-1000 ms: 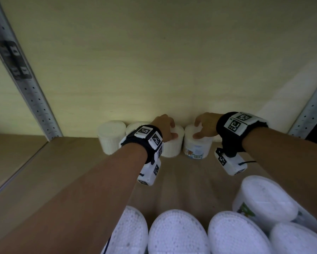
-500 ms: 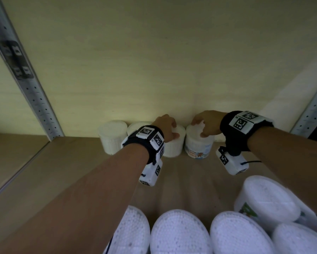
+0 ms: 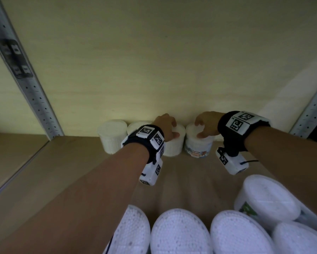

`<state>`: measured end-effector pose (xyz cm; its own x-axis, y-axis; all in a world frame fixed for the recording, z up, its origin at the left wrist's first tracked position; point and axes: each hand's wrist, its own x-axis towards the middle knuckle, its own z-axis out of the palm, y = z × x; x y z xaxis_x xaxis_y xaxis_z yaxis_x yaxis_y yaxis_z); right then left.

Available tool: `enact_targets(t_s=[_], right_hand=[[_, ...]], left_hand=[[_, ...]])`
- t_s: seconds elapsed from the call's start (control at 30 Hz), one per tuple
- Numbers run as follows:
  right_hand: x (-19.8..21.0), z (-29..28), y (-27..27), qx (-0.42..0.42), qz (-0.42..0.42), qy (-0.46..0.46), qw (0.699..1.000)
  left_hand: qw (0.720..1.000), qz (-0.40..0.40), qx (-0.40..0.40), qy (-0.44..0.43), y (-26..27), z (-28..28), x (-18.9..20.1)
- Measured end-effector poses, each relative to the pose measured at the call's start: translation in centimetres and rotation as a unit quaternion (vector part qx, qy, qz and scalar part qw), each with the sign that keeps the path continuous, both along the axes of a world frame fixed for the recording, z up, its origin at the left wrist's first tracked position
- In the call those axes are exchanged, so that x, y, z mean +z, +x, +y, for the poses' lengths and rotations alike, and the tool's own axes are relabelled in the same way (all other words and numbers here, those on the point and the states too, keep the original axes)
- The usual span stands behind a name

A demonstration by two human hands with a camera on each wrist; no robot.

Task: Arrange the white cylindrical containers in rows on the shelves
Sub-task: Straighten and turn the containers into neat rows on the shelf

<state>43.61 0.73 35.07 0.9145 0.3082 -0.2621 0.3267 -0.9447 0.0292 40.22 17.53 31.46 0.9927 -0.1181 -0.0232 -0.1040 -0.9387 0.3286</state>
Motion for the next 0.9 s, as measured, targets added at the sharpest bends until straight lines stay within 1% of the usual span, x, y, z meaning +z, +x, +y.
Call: enact_targets(t_s=[0.2, 0.33, 0.57, 0.8, 0.9], right_hand=[[0.27, -0.21, -0.1, 0.015, -0.009, 0.017, 1.0], [-0.15, 0.03, 0.07, 0.005, -0.002, 0.001, 1.0], [-0.52, -0.12, -0.01, 0.027, -0.03, -0.012, 0.999], [-0.07, 0.39, -0.37, 0.043, -0.034, -0.049, 0.997], [0.07, 0.39, -0.5, 0.041, -0.04, -0.05, 0.997]], left_hand=[[1.0, 0.0, 0.001, -0.001, -0.06, 0.0, 0.07], [1.0, -0.001, 0.002, 0.0, -0.12, -0.06, -0.01], [1.0, -0.003, -0.003, -0.003, -0.1, 0.0, 0.0], [1.0, -0.001, -0.009, 0.002, -0.21, -0.04, 0.14], [1.0, 0.004, -0.019, -0.001, -0.27, 0.1, 0.44]])
